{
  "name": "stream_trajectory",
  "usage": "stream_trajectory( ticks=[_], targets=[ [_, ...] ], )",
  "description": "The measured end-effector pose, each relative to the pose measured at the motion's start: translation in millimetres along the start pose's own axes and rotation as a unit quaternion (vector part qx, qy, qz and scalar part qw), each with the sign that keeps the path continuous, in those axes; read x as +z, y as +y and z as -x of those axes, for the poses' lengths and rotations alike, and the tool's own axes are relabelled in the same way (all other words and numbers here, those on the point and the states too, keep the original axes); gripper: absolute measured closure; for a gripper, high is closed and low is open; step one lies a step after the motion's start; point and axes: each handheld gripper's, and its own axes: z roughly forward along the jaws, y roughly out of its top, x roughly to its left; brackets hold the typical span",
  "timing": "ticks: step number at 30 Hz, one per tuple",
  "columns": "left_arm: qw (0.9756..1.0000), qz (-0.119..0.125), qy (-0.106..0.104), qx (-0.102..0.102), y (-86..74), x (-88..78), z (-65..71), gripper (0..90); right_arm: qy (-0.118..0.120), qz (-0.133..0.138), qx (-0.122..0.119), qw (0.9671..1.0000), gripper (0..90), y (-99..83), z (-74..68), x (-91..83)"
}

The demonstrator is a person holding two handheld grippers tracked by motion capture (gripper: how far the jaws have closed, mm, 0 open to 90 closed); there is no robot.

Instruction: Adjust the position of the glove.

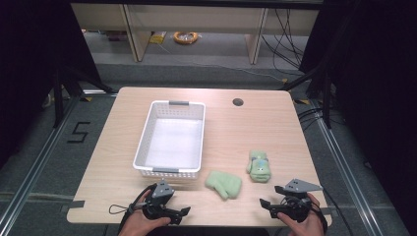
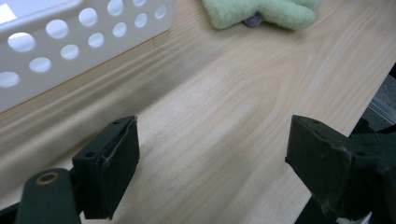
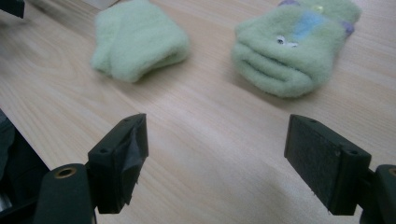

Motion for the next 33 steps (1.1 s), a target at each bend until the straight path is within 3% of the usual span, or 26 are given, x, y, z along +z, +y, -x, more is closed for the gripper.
stream_trajectory(
  ticks=[5, 8, 11, 14, 15, 16, 19, 20, 23, 25, 27, 33],
  targets=[
    [1.0000, 0.002, 0.000, -0.003, -0.2, 0.5, 0.3, 16.8, 0.003, -0.001, 0.000, 1.0000, 26.1, 0.2, -0.7, -0.2],
    [1.0000, 0.003, 0.000, -0.003, -0.2, 0.9, 0.5, 16.8, 0.003, -0.004, -0.014, 0.9999, 27.9, 1.2, 0.8, -1.0],
    [1.0000, -0.004, 0.004, -0.003, -0.3, 1.3, 1.0, 16.8, 0.009, -0.006, 0.000, 0.9999, 29.4, 1.0, -2.2, -0.4],
    [1.0000, 0.002, -0.002, -0.001, 0.1, 1.3, 1.9, 16.8, 0.010, -0.004, -0.015, 0.9998, 31.2, 2.5, -0.4, -0.7],
    [1.0000, -0.001, -0.006, 0.005, 0.7, 1.1, 1.6, 16.9, 0.013, -0.004, -0.003, 0.9999, 32.0, 2.6, -2.9, -0.5],
    [0.9999, 0.006, -0.006, -0.011, 0.7, 2.2, 4.0, 17.1, 0.013, -0.005, -0.016, 0.9998, 33.1, 3.4, -1.7, -0.5],
    [1.0000, 0.004, -0.006, 0.005, 2.9, 1.4, 4.0, 17.7, 0.024, -0.006, -0.013, 0.9996, 35.4, 5.3, -4.5, 0.2],
    [0.9999, 0.010, -0.008, -0.008, 3.7, 3.2, 6.0, 18.2, 0.025, -0.005, -0.029, 0.9992, 37.6, 9.3, -4.9, -0.1],
    [0.9997, 0.017, -0.017, 0.007, 10.9, 6.3, 10.2, 19.3, 0.022, -0.001, -0.049, 0.9986, 41.8, 17.1, -7.3, 0.8],
    [0.9996, 0.022, -0.016, -0.004, 12.2, 8.4, 13.4, 19.6, 0.023, -0.003, -0.054, 0.9983, 43.1, 20.1, -8.0, 1.3],
    [0.9996, 0.022, -0.016, 0.009, 16.5, 11.1, 14.9, 21.7, 0.016, -0.005, -0.072, 0.9973, 46.6, 28.0, -10.0, 4.8],
    [0.9991, 0.014, -0.018, 0.035, 28.7, 25.6, 21.7, 25.9, 0.018, -0.025, -0.077, 0.9966, 50.8, 41.6, -17.1, 18.9]
  ],
)
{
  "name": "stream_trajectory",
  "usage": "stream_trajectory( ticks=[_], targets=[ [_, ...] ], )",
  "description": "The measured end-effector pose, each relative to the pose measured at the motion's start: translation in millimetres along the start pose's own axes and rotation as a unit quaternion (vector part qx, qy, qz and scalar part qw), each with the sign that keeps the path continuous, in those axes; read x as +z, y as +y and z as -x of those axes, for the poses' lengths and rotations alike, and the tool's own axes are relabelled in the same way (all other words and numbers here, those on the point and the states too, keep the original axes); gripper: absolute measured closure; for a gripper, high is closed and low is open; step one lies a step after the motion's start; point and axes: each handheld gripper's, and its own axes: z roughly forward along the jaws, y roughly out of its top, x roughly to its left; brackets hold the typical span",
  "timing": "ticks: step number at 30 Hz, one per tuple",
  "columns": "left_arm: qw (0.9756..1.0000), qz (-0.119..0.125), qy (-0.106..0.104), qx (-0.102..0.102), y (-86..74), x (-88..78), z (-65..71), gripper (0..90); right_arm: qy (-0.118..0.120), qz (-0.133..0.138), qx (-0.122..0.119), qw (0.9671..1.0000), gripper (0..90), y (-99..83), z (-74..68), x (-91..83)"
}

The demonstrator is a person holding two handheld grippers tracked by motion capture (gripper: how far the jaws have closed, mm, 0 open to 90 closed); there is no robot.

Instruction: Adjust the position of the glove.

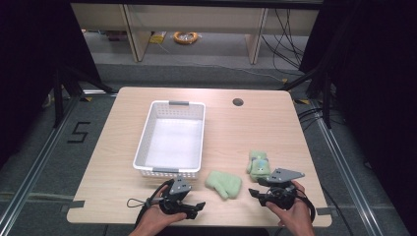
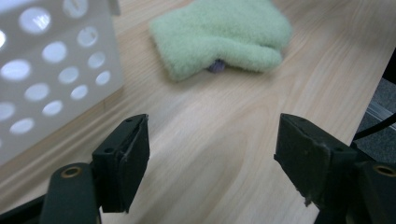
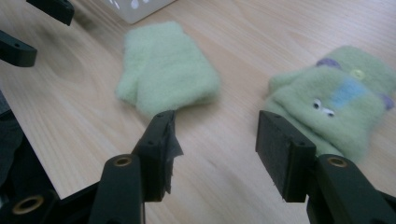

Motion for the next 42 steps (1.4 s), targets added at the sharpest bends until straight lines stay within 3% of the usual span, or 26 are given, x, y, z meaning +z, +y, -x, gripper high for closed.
stream_trajectory(
  ticks=[2, 7, 8, 9, 11, 12, 16, 17, 19, 21, 24, 26, 28, 30, 31, 32, 33, 35, 36, 37, 38, 42],
  targets=[
    [1.0000, 0.005, -0.001, 0.001, 4.9, 5.3, 2.1, 27.6, 0.000, 0.002, -0.017, 0.9999, 52.8, 5.8, 0.1, 5.3],
    [0.9999, 0.000, -0.008, 0.011, 22.4, 16.9, 1.6, 30.7, -0.003, -0.001, -0.013, 0.9999, 54.9, 18.5, 1.9, 16.1],
    [0.9999, 0.005, -0.009, -0.002, 23.9, 19.7, 3.5, 31.2, -0.001, 0.000, -0.014, 0.9999, 55.1, 20.5, 2.8, 18.3],
    [0.9999, 0.001, -0.006, 0.012, 26.1, 21.0, 2.6, 31.7, 0.001, -0.002, -0.015, 0.9999, 55.9, 22.6, 3.6, 20.2],
    [0.9999, -0.005, -0.002, 0.010, 28.5, 25.5, 3.4, 32.4, 0.002, -0.005, -0.014, 0.9999, 56.6, 26.1, 3.7, 24.4],
    [0.9997, -0.010, -0.004, 0.020, 29.9, 27.3, 2.7, 32.5, 0.005, -0.010, -0.007, 0.9999, 57.1, 27.6, 2.6, 26.6],
    [0.9997, -0.013, 0.001, 0.020, 32.2, 34.0, 2.1, 33.7, 0.007, -0.010, -0.015, 0.9998, 57.7, 32.0, 3.0, 35.1],
    [0.9998, -0.016, 0.011, 0.008, 32.9, 37.3, 2.0, 33.8, 0.008, -0.024, -0.007, 0.9997, 58.4, 34.2, 3.1, 39.9],
    [0.9997, -0.015, 0.009, 0.016, 33.8, 38.8, 0.1, 33.9, 0.011, -0.027, -0.005, 0.9996, 58.8, 35.3, 3.4, 41.1],
    [0.9997, -0.018, 0.011, 0.007, 33.7, 40.9, 1.2, 34.0, 0.010, -0.031, 0.001, 0.9995, 59.5, 36.6, 3.5, 46.9],
    [0.9997, -0.023, 0.006, 0.003, 35.9, 44.1, 0.6, 33.0, 0.022, -0.034, -0.016, 0.9991, 59.5, 38.7, 5.1, 55.9],
    [0.9997, -0.024, 0.004, -0.001, 36.9, 46.4, 0.7, 32.4, 0.013, -0.040, -0.022, 0.9989, 59.7, 38.5, 5.2, 58.7],
    [0.9996, -0.028, 0.008, 0.005, 37.9, 48.0, -0.4, 32.2, 0.022, -0.053, -0.018, 0.9982, 59.7, 39.6, 5.7, 59.0],
    [0.9993, -0.032, -0.007, -0.014, 39.0, 53.2, -0.5, 30.3, 0.020, -0.055, -0.021, 0.9981, 59.7, 37.5, 8.0, 65.6],
    [0.9993, -0.037, -0.006, -0.001, 40.2, 52.8, -2.2, 30.5, 0.019, -0.064, -0.019, 0.9976, 59.9, 37.7, 8.7, 65.8],
    [0.9993, -0.037, -0.006, -0.001, 40.2, 52.8, -2.2, 31.3, 0.019, -0.064, -0.019, 0.9976, 59.9, 37.7, 8.7, 65.8],
    [0.9992, -0.039, -0.003, 0.003, 40.8, 53.7, -2.1, 34.4, 0.020, -0.074, -0.007, 0.9970, 60.9, 36.7, 9.0, 67.4],
    [0.9993, -0.036, -0.007, -0.009, 40.6, 56.9, -1.4, 36.9, 0.023, -0.075, -0.003, 0.9969, 61.4, 36.4, 9.6, 67.9],
    [0.9991, -0.041, 0.004, 0.006, 41.0, 57.7, -3.3, 39.4, 0.029, -0.079, 0.011, 0.9964, 62.0, 36.5, 9.3, 67.3],
    [0.9990, -0.042, 0.010, 0.014, 41.1, 57.5, -4.2, 44.9, 0.035, -0.079, 0.014, 0.9962, 64.0, 35.3, 10.9, 68.0],
    [0.9989, -0.042, 0.007, 0.019, 41.2, 56.7, -4.8, 52.9, 0.043, -0.076, 0.032, 0.9956, 68.0, 33.5, 11.0, 68.4],
    [0.9987, -0.043, -0.006, 0.025, 40.1, 54.8, -1.9, 72.1, 0.051, -0.074, 0.031, 0.9955, 75.6, 32.4, 11.8, 68.6]
  ],
)
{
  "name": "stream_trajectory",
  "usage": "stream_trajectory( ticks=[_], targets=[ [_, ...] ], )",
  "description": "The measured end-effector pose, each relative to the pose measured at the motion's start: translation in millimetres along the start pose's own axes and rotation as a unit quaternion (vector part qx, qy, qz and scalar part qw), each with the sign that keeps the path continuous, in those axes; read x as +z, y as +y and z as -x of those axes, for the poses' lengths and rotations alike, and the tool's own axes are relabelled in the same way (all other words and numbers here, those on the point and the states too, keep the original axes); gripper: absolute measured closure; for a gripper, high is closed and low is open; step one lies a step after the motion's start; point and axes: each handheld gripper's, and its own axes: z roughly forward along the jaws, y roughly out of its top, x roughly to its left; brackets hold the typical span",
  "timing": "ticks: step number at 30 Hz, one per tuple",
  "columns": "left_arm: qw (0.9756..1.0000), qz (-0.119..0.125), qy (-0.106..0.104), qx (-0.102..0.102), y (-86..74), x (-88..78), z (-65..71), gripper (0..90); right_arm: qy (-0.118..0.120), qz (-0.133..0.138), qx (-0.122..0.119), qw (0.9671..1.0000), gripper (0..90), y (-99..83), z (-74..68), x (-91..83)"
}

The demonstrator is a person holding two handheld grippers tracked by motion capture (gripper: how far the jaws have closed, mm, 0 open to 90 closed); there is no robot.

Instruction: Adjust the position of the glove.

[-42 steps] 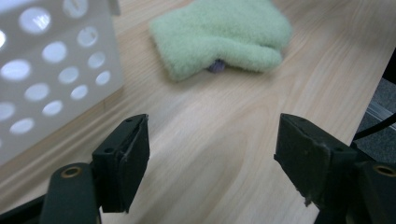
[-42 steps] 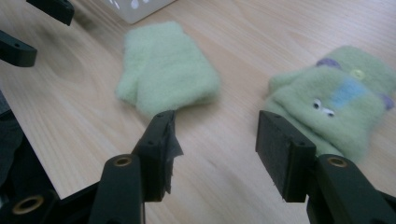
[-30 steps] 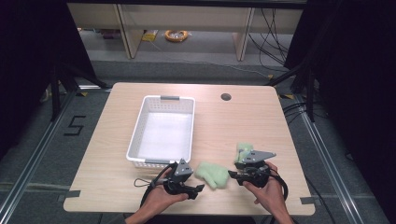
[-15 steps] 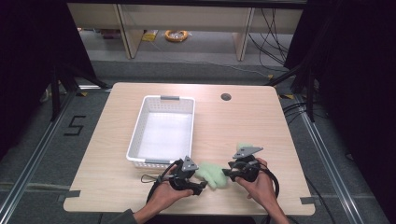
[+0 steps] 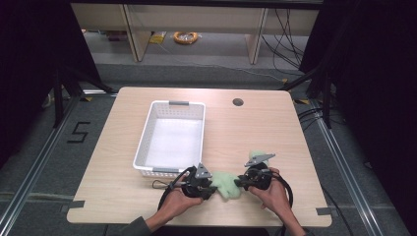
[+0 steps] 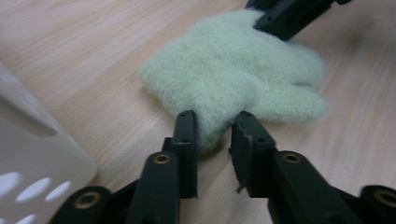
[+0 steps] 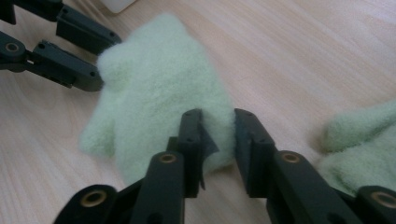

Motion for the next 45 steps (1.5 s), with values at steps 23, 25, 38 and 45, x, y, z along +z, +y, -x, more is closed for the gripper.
stream_trajectory(
  ticks=[23, 25, 38, 45],
  targets=[
    [0.9957, 0.012, -0.072, 0.058, -12.5, -19.7, 52.5, 82.1, 0.013, -0.011, -0.043, 0.9989, 83.1, -23.8, -13.2, -38.4],
    [0.9949, 0.004, -0.069, 0.074, -13.0, -17.2, 53.0, 82.0, 0.012, -0.025, -0.035, 0.9990, 83.1, -25.4, -14.1, -39.7],
    [0.9969, 0.012, -0.077, 0.011, -17.6, -17.4, 44.2, 49.8, -0.010, -0.021, -0.011, 0.9997, 58.5, -27.7, -8.2, -38.4],
    [0.9975, 0.031, -0.064, -0.007, -20.6, -35.8, 32.8, 38.9, -0.054, 0.017, -0.012, 0.9983, 60.8, -16.2, 2.5, -55.2]
  ],
)
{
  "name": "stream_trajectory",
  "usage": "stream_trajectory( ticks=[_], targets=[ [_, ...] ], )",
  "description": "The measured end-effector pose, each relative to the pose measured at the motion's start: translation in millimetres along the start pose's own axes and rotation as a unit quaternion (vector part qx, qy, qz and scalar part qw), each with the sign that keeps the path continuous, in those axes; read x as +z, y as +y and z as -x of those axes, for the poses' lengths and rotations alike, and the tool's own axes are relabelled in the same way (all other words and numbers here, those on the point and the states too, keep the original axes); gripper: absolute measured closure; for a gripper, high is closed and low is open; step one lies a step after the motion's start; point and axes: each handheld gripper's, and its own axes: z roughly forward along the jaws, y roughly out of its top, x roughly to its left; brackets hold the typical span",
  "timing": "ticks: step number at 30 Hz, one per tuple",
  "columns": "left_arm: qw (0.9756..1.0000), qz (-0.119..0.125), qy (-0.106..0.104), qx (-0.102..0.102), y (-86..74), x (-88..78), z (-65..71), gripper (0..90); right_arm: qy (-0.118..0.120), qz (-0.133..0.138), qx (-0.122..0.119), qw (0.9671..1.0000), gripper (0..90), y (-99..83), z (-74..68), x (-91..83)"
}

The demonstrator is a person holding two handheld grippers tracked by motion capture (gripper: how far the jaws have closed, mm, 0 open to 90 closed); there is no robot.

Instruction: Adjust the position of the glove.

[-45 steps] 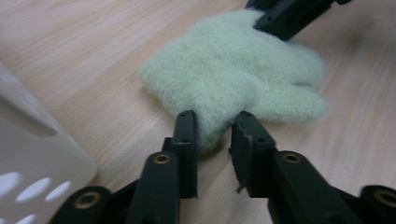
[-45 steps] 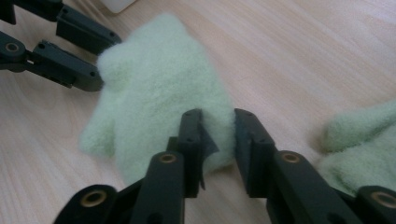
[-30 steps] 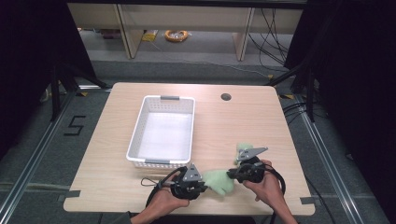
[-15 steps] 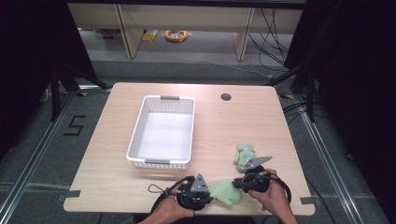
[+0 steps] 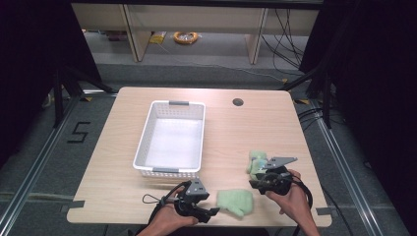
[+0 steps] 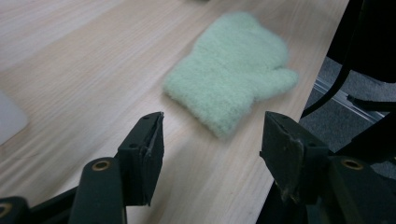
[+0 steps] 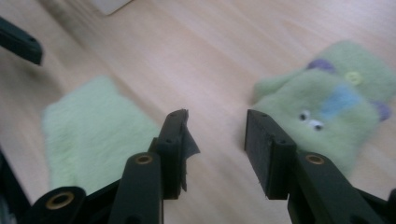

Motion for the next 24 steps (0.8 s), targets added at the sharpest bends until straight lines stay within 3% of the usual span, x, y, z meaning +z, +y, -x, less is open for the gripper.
stream_trajectory(
  ticks=[1, 2, 8, 9, 10, 11, 13, 14, 15, 17, 20, 21, 22, 23, 24],
  targets=[
    [0.9999, 0.004, 0.005, -0.009, -0.8, -4.1, -1.8, 38.7, -0.011, 0.013, -0.003, 0.9999, 61.2, 1.4, 2.1, 2.8],
    [0.9999, 0.003, 0.006, -0.012, -1.2, -5.9, -2.7, 38.5, -0.012, -0.005, 0.003, 0.9999, 61.7, 4.7, 3.4, 1.1],
    [0.9999, 0.005, 0.006, -0.010, -1.2, -11.2, -6.2, 37.9, -0.031, -0.003, 0.003, 0.9995, 69.6, 15.7, 12.9, 13.4],
    [0.9999, 0.000, 0.009, -0.005, -1.2, -12.6, -7.5, 37.9, -0.027, -0.016, 0.004, 0.9995, 72.0, 19.7, 15.0, 14.9],
    [0.9997, 0.007, 0.007, -0.022, -1.8, -12.2, -5.9, 37.9, -0.027, -0.020, 0.014, 0.9993, 72.2, 22.3, 15.3, 17.9],
    [0.9999, 0.006, 0.006, -0.012, -1.5, -13.5, -7.6, 37.8, -0.033, -0.022, 0.014, 0.9991, 72.2, 24.1, 16.9, 21.1],
    [0.9997, 0.008, 0.009, -0.020, -2.1, -14.9, -8.2, 37.8, -0.042, -0.025, 0.013, 0.9987, 71.9, 27.1, 20.9, 25.6],
    [0.9998, 0.003, 0.014, -0.011, -2.1, -16.0, -10.2, 37.8, -0.046, -0.023, 0.029, 0.9983, 70.5, 28.4, 22.0, 29.0],
    [0.9996, 0.008, 0.008, -0.025, -2.7, -16.1, -9.3, 37.7, -0.056, -0.036, 0.032, 0.9973, 67.9, 29.2, 25.7, 32.2],
    [0.9998, 0.007, 0.012, -0.017, -3.0, -16.8, -11.2, 37.6, -0.061, -0.037, 0.031, 0.9970, 67.4, 28.7, 27.4, 34.7],
    [0.9995, 0.007, 0.011, -0.027, -3.9, -16.3, -10.4, 37.3, -0.069, -0.046, 0.043, 0.9956, 67.6, 27.9, 28.5, 40.0],
    [0.9996, 0.005, 0.010, -0.025, -4.1, -16.1, -10.7, 37.3, -0.068, -0.049, 0.042, 0.9956, 70.9, 27.0, 29.9, 41.1],
    [0.9997, 0.006, 0.009, -0.023, -4.4, -15.6, -10.1, 37.4, -0.056, -0.053, 0.040, 0.9962, 80.5, 25.1, 33.2, 41.0],
    [0.9998, 0.001, 0.011, -0.015, -4.4, -15.7, -10.7, 37.4, -0.051, -0.052, 0.032, 0.9968, 84.6, 24.0, 34.5, 40.2],
    [0.9998, 0.002, 0.010, -0.020, -4.9, -15.2, -9.5, 37.4, -0.051, -0.052, 0.032, 0.9968, 84.6, 24.0, 34.5, 40.2]
  ],
)
